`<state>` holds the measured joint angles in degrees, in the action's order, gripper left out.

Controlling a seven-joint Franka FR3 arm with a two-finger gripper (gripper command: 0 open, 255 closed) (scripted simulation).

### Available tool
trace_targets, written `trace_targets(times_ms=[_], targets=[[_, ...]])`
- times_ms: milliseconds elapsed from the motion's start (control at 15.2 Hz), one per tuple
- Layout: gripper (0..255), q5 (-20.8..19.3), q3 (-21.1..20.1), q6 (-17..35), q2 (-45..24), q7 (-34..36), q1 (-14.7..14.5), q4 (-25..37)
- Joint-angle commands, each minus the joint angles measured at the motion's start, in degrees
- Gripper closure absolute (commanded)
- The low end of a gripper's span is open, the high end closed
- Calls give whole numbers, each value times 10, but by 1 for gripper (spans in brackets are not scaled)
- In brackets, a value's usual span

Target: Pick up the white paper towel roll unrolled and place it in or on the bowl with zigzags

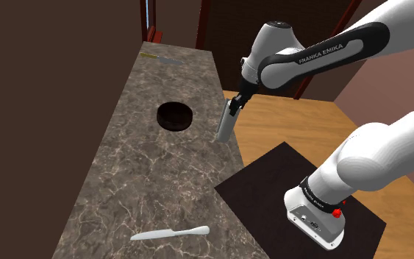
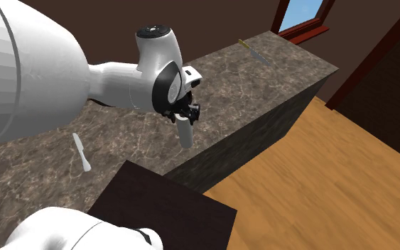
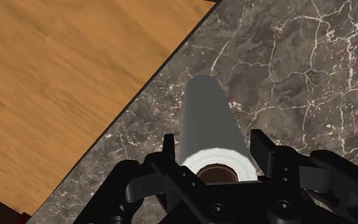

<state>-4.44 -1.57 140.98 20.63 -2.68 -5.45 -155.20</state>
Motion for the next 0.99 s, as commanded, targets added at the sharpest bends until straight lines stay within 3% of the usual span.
trace_targets(times_ms=[0,462,924], targets=[[255,0,0,0,0,0,0,0],[255,0,0,0,0,0,0,0],[255,6,2,-67,39,-6,-3,27]])
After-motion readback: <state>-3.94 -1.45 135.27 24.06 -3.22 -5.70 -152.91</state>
